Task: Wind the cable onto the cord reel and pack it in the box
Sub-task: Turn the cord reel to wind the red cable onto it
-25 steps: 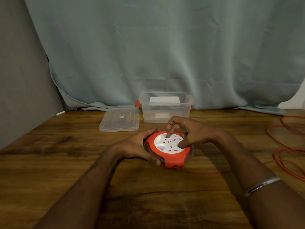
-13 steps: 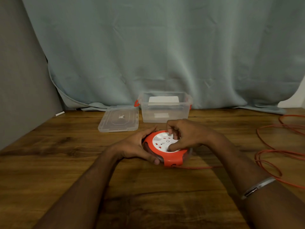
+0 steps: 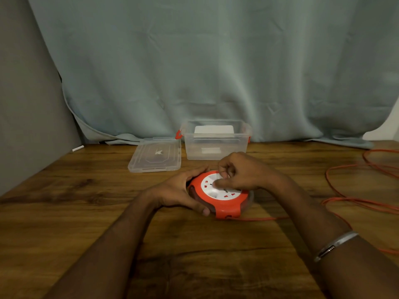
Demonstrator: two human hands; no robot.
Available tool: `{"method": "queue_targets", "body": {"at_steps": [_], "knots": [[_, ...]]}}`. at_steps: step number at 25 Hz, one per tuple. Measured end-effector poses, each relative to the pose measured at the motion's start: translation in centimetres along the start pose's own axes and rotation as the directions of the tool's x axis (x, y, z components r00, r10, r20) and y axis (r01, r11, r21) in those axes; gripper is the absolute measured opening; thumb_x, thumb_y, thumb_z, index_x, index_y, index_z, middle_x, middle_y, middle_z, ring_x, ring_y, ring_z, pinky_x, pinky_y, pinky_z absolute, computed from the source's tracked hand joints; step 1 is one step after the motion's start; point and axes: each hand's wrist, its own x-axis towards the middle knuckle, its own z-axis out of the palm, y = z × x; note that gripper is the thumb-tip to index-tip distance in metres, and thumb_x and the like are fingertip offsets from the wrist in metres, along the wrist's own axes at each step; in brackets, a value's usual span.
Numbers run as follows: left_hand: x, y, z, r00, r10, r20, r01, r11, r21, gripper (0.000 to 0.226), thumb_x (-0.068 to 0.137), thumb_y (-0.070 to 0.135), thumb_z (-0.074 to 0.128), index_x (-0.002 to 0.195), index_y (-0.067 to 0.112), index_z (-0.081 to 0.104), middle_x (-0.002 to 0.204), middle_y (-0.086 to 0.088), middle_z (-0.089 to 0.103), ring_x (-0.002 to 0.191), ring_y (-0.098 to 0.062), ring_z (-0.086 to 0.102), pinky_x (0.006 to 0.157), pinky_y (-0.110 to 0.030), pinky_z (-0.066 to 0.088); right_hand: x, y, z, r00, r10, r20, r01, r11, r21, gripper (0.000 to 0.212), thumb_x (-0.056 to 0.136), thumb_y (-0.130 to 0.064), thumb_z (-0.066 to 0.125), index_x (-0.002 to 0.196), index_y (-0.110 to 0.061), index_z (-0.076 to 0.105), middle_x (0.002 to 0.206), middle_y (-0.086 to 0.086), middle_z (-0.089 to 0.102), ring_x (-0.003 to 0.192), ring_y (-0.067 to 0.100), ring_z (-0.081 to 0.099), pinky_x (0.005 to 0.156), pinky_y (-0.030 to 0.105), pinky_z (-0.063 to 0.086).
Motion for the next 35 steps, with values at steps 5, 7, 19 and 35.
{"method": "queue_targets", "body": {"at_steps": [5,7,19,35], "knots": [[0.1,0.2,0.0,1.0,-0.009,0.01,0.009,1.0,-0.01,0.126,0.061,0.02,0.101,0.162,0.032,0.027,0.149,0.019,0.049,0.134,-0.003,0.051,0.105,-0.013,0.047,-0.5,1.2,-1.4,0.985,-0.083,0.152,0.047,0.974,0.223,0.05,0.078,0.006,0.075,0.116,-0.023,0.063,0.11,-0.003,0.072,0.065,-0.01,0.063,0.055,0.018,0.05],[0.2,0.1,0.1,1.0,-0.005,0.009,0.006,1.0,-0.022,0.132,0.057,0.026,0.103,0.164,0.032,0.026,0.152,0.016,0.049,0.137,-0.007,0.05,0.112,-0.022,0.046,-0.3,1.9,-1.3,0.982,-0.098,0.16,0.053,0.963,0.263,0.057,0.076,0.01,0.076,0.122,-0.021,0.062,0.117,-0.001,0.071,0.058,-0.01,0.059,0.054,0.018,0.046],[-0.1,0.5,0.1,0.999,0.024,0.03,-0.022,0.998,-0.059,0.122,0.064,0.008,0.099,0.16,0.037,0.029,0.145,0.021,0.051,0.133,-0.003,0.052,0.102,-0.016,0.051,0.1,2.8,-1.6,0.957,-0.151,0.249,0.051,0.929,0.367,0.073,0.08,0.014,0.075,0.139,-0.023,0.052,0.127,-0.002,0.075,0.05,0.001,0.049,0.05,0.019,0.044],[-0.1,-0.1,-0.1,0.991,0.109,-0.082,-0.132,0.918,-0.374,0.13,0.052,0.012,0.101,0.162,0.032,0.034,0.158,0.006,0.047,0.141,-0.016,0.055,0.114,-0.041,0.05,-0.8,2.6,-2.1,0.988,-0.086,0.127,0.034,0.93,0.365,0.064,0.071,0.002,0.09,0.115,-0.021,0.05,0.113,0.0,0.079,0.048,0.006,0.043,0.048,0.025,0.041]]}}
